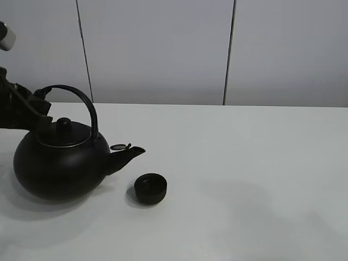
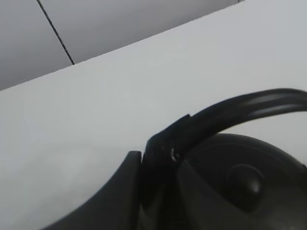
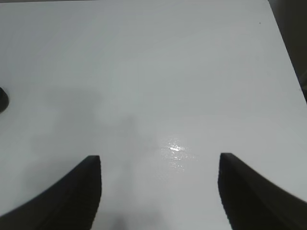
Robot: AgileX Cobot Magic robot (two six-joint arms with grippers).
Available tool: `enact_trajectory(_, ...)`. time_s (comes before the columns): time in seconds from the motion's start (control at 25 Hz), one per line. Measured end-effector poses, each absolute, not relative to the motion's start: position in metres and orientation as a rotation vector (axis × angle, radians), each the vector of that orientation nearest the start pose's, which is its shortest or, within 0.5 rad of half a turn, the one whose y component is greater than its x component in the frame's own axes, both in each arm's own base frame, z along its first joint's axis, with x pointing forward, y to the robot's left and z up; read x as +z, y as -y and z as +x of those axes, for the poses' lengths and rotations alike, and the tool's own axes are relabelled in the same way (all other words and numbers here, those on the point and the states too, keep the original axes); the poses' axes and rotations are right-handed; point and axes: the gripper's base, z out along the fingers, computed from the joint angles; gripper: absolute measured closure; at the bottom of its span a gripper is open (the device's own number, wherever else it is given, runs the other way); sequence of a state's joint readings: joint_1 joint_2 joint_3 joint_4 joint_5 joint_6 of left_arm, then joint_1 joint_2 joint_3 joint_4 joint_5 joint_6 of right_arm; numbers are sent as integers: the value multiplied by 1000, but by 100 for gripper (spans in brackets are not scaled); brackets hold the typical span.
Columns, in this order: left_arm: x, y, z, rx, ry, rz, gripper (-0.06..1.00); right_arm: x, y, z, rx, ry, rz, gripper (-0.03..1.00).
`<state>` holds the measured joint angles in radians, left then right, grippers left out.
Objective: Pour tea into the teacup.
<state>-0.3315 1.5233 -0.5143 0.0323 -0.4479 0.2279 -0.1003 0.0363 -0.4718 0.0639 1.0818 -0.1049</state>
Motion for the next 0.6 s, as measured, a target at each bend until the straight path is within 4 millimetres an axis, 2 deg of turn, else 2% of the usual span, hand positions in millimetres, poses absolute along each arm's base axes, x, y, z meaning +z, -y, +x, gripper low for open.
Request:
enact_trajectory(0.28,182,88,256,-214,-1881,360,82,268,-5,3,-43,-2128,-6,49)
enact_trajectory(0.6,167,58,233,-241,-1819,201,82,268,-5,3,-43,-2128,-6,49)
